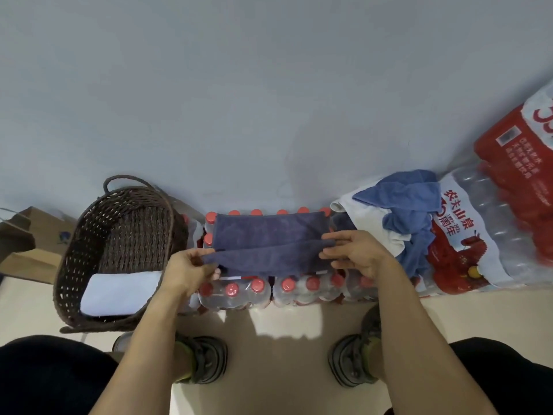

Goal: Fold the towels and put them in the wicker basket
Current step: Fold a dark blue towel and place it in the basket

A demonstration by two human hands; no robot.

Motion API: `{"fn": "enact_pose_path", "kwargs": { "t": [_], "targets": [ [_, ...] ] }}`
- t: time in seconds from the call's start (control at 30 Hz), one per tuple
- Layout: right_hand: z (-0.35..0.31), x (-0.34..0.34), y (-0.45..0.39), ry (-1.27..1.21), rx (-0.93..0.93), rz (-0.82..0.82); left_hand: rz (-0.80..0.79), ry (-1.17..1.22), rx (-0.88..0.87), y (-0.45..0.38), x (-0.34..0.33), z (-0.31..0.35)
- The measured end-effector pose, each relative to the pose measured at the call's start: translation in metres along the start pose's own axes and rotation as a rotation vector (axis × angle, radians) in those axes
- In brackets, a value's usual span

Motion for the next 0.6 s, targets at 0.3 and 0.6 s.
{"fn": "enact_pose_path", "kwargs": {
  "t": [0.3, 0.6],
  "targets": [
    [-0.021, 0.038, -0.067, 0.221, 0.098, 0.267, 0.158, -0.303, -0.115, -0.066, 0.003, 0.027],
    [-0.022, 0.021, -0.076, 0.686, 0.209, 0.671, 0.324, -0.468, -0.133, -0.097, -0.005, 0.015]
  ]
}}
Point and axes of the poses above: each hand's wrist, its own y-axis away from the middle knuckle, its own x-axis out of the back of the hand, z = x × y, the point moved 9 cm from there along -y, towards the middle knuckle, and after that the axes turned 4 degrees about -z, right-handed, at the moved point
